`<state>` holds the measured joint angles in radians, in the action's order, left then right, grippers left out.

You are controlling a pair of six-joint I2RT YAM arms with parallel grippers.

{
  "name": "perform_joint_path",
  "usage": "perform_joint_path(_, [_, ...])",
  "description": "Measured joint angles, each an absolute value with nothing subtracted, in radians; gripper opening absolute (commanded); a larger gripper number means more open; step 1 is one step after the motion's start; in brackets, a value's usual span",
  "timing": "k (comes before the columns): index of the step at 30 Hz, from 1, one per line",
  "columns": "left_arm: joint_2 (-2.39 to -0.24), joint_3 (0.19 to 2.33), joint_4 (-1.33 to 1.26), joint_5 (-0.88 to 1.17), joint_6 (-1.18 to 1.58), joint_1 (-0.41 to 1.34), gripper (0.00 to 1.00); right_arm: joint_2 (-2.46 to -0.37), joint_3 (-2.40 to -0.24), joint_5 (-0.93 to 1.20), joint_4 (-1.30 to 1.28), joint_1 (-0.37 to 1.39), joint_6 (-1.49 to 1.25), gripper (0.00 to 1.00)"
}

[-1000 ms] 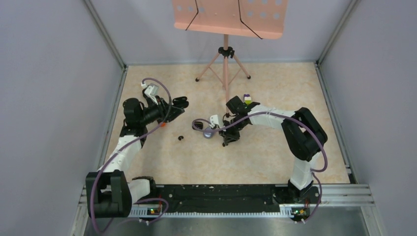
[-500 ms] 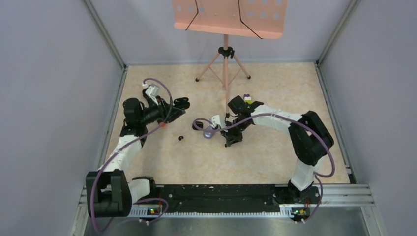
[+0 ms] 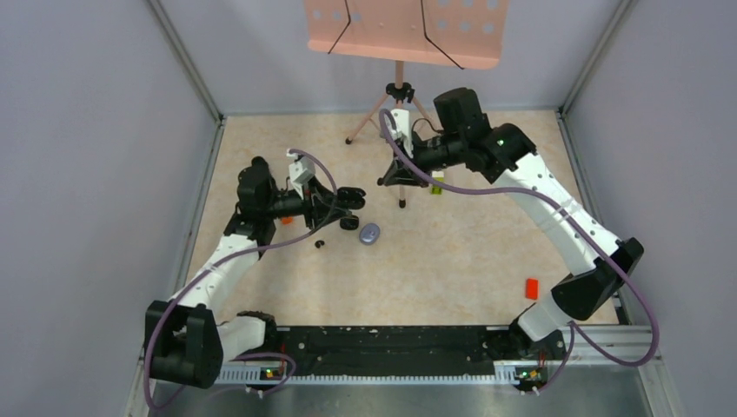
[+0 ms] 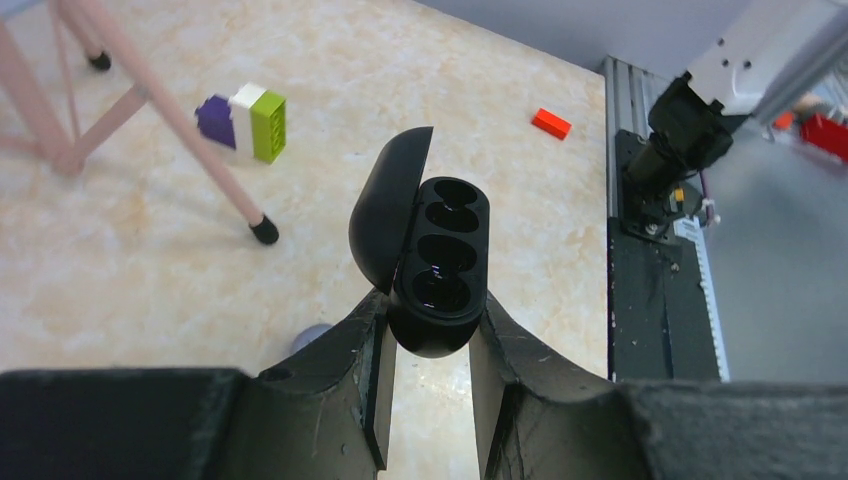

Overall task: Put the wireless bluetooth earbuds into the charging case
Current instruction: Insert the right earbud into the right side groove of the charging case.

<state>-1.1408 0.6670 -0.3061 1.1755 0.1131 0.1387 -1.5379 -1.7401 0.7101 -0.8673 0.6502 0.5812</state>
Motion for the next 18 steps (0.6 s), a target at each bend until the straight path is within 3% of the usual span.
perform_joint_path(9, [-1.141,0.694,-0.279,1.201,0.02,0.204,0.0,-1.612,-1.822,0.687,-0.903,0.74,0.512,0.0])
perform_joint_path(18, [-1.141,0.693,-0.377,1.194,0.149,0.204,0.0,-1.622,-1.822,0.659,-0.913,0.757,0.511,0.0])
